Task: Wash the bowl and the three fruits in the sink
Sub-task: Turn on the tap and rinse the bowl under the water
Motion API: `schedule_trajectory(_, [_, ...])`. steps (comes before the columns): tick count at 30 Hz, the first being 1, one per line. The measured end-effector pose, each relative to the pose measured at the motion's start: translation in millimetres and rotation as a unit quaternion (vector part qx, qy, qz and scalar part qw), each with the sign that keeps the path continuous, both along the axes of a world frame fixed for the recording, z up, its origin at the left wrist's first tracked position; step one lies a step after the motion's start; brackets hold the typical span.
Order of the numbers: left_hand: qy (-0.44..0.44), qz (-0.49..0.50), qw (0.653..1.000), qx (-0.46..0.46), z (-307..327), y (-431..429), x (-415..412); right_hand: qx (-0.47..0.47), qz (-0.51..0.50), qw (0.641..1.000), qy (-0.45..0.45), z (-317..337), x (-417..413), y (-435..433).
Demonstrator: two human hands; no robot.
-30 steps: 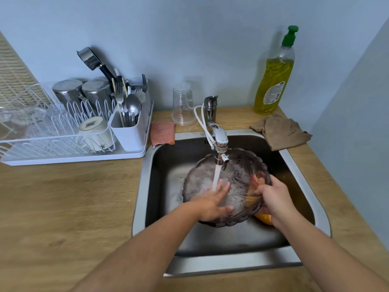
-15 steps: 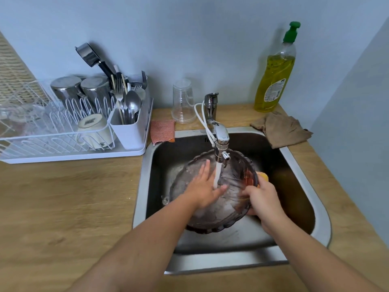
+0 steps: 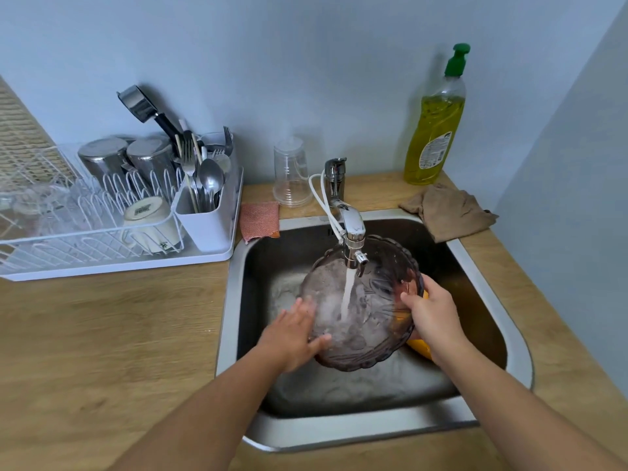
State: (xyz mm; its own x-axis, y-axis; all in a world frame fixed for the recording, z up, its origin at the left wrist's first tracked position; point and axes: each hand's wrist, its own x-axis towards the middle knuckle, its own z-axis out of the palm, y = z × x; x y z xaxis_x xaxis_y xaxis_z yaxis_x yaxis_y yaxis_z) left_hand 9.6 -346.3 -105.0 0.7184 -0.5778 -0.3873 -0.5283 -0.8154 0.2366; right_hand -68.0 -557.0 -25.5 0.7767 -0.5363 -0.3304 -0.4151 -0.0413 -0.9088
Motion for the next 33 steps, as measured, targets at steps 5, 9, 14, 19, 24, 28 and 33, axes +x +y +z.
schedule_trajectory(5, [-0.063, 0.066, 0.995, -0.026, 2.6, -2.6, 26.0, 0.047, 0.019, 0.999, -0.014, -4.8, -6.3, 19.0])
schedule_trajectory(9, [-0.017, 0.014, 0.998, -0.063, 10.3, -32.9, 17.2, 0.067, 0.027, 0.997, -0.031, -14.6, -11.0, 33.5])
schedule_trajectory(14, [0.131, -0.028, 0.984, -0.117, 14.7, -64.7, -14.1, 0.035, -0.012, 0.998, -0.046, -24.2, -6.2, 28.0])
schedule_trajectory(19, [0.177, -0.028, 0.979, -0.098, 22.4, -47.2, -29.3, 0.021, -0.087, 0.995, -0.046, -40.2, 0.9, 14.0])
schedule_trajectory(24, [0.1, 0.132, 0.986, -0.034, 15.1, -6.0, -27.2, 0.068, -0.127, 0.988, -0.054, -50.3, 3.7, 25.3])
schedule_trajectory(28, [0.188, 0.348, 0.887, -0.237, 22.6, 8.6, -14.6, 0.203, -0.156, 0.965, -0.056, -53.9, 0.5, 45.3])
schedule_trajectory(33, [0.284, 0.447, 0.729, -0.433, 38.0, 5.9, -13.7, 0.263, -0.14, 0.953, -0.053, -57.3, 0.6, 61.8])
